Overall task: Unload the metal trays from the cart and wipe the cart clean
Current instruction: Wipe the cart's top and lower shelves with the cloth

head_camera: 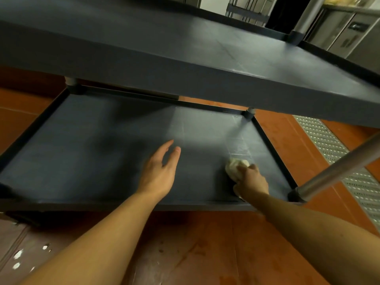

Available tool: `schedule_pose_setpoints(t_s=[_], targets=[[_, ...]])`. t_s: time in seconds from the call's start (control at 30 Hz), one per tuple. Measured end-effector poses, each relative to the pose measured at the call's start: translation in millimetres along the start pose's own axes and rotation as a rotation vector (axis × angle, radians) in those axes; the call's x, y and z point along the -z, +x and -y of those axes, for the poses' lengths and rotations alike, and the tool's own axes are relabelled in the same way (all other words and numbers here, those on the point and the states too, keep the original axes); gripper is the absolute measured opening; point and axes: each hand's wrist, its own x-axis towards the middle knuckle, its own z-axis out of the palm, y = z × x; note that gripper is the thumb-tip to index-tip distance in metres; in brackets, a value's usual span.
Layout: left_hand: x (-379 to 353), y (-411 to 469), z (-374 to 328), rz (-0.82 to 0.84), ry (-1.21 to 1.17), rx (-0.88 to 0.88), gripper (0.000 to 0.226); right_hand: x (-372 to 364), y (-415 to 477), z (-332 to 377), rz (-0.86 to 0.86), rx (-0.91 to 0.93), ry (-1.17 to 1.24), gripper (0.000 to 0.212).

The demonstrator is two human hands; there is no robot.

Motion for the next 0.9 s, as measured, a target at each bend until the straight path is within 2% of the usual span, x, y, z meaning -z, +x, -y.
schedule_pose_setpoints(t_s=[0.2,0.33,0.5,0.63,0.73,0.9], targets=[[12.5,6.1,-0.5,-0.033,-0.015,-0.01,0.047,-20.6,-11.8,114.8,0.064,0.371,0.023,0.066],[19.5,5.7,0.1,-0.031,0.01,-0.026,0.045,-20.7,-16.1,142.9,0.088,0.509,0.114,0.064],[18.3,3.7,1.4,0.0,-0.01,-0.021,0.043,2.9,2.3,95.0,0.026,0.36,0.129,0.064],[-2.7,3.4,-16.7,0.05,-0.044,-0.075,0.045,9.3,9.2,46.7,0.018,0.174,0.112,0.05],[-21.0,-1.0,-32.7,0.102,-0.085,-0.104,0.048,-2.6,3.9,42.3,0.024,0.198,-0.037,0.056],[-38.9,-15.1,-95.4,0.156,-0.259,-0.221,0.051,-9.4,4.0,50.8,0.014,0.211,-0.057,0.055]])
